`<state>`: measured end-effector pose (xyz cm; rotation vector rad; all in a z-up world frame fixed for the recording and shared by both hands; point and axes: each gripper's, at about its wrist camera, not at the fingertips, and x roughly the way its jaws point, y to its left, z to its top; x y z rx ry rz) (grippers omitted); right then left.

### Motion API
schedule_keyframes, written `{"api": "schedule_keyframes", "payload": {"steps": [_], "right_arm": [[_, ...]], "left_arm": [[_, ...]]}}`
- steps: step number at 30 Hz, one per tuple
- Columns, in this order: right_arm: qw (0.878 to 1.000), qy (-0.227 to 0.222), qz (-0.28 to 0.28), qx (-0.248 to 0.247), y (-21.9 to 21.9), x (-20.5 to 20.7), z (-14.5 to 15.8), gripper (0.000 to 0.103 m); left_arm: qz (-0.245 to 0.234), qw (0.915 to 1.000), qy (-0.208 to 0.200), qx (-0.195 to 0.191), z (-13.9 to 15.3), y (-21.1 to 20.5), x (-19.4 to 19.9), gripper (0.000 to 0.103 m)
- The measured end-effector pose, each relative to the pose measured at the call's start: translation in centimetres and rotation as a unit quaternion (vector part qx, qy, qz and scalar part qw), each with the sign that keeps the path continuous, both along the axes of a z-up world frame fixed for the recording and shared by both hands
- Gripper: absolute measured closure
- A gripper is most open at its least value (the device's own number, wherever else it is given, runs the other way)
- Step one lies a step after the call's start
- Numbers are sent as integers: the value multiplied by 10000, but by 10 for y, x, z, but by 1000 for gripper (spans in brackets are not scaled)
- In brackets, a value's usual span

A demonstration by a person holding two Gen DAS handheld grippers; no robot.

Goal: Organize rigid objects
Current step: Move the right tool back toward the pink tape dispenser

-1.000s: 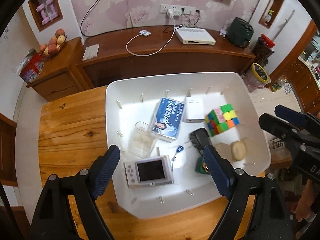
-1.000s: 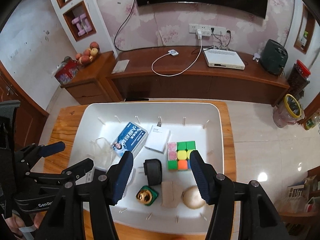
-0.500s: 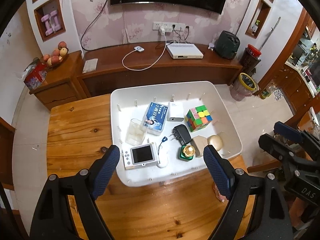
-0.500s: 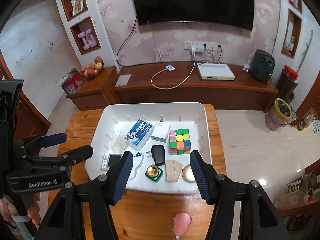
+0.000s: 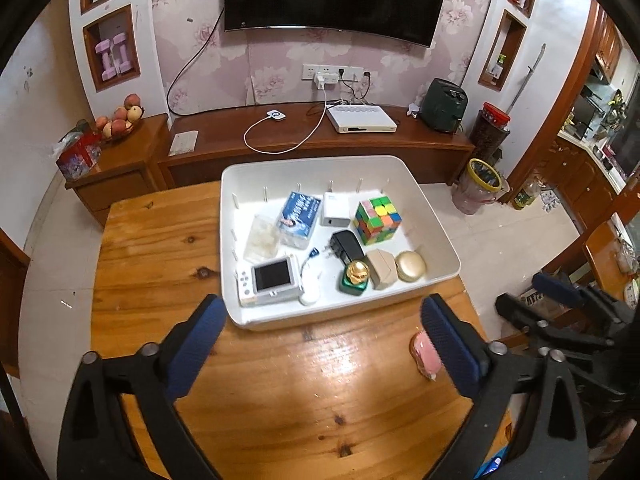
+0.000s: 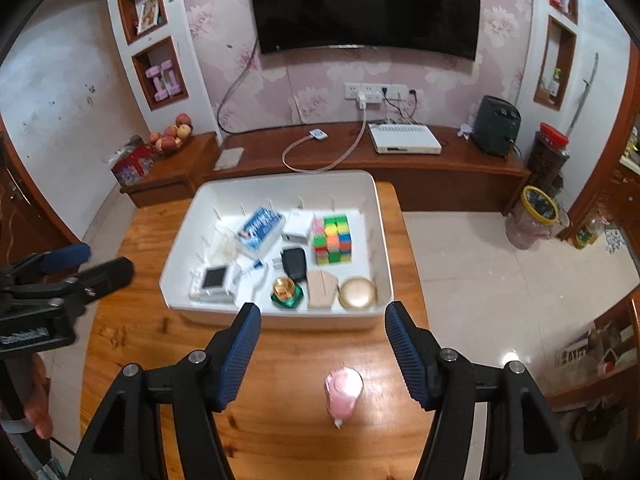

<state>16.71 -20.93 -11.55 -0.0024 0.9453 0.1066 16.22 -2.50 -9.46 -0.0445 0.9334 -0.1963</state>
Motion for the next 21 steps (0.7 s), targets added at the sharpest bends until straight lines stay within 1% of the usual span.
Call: {"api": "schedule_keyframes", "payload": {"steps": [4, 10, 14, 17, 21], "right_arm": [[9997, 198, -128, -29, -5, -11, -26, 37], [9990, 389, -240, -24, -8, -27, -65, 37], [9977, 629, -245, -34, -6, -31, -96, 37], [9960, 843, -307, -2, -8, -30, -121, 37], [9941, 1022, -347, -37, -8, -23, -142, 37]], "left_arm": [[-10, 10000, 65, -43, -19, -6, -14, 2], [9, 9992, 395, -49, -56, -5, -23, 2], [102, 9984, 548, -18, -78, -1, -27, 2], [214, 9974, 683, -99, -91, 3, -28, 2], [299, 9963, 797, -106, -104, 6, -29, 2]]}}
